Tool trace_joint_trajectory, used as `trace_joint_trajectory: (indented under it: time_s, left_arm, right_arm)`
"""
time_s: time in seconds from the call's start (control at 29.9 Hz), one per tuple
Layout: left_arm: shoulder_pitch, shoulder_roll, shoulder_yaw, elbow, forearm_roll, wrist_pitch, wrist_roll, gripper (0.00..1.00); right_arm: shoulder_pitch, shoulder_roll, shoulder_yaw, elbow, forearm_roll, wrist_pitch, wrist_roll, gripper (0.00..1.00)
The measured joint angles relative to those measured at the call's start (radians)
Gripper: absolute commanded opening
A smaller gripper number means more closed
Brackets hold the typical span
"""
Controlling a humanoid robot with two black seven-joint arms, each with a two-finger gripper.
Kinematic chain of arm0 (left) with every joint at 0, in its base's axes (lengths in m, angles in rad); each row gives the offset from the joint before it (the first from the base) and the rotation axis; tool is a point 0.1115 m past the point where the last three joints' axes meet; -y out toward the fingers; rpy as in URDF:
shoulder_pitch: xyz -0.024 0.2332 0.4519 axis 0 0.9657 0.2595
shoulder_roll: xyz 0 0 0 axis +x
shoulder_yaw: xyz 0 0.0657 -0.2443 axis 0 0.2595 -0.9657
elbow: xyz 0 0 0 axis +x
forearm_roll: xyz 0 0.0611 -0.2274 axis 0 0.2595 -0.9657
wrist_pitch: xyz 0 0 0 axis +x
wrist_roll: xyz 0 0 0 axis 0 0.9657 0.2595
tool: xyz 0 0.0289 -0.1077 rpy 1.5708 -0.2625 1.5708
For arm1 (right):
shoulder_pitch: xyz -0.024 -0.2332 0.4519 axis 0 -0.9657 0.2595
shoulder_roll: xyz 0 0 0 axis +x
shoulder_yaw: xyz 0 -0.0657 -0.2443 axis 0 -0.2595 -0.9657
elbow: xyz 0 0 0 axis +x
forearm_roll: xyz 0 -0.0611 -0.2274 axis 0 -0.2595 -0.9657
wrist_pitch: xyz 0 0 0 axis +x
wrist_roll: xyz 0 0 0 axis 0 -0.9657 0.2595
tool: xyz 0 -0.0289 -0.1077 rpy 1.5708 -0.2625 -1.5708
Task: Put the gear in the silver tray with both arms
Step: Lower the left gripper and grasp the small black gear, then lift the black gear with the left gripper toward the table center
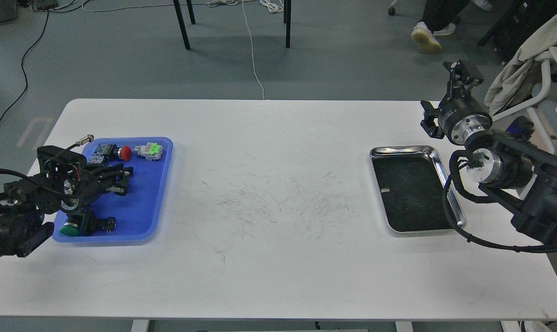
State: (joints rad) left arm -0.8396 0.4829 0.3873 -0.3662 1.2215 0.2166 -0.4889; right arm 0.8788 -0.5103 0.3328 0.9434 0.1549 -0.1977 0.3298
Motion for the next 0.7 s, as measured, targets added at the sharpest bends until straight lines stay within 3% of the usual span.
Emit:
trace_joint_trajectory:
  time_s: [0.37, 0.7]
  left_arm:
    - [-0.012, 0.03, -0.02, -0.009, -0.144, -0.088, 0.0, 0.07]
    - [-0.07, 0.066, -0.06, -0.012, -0.384, -0.26, 0.0, 0.04]
  right_arm:
    - [-0.011, -0.001, 0.0, -0.003, -0.009, 0.0, 0.0, 0.99]
    - [-0.012, 0.001, 0.001, -0.012, -0.024, 0.0, -0.002, 0.99]
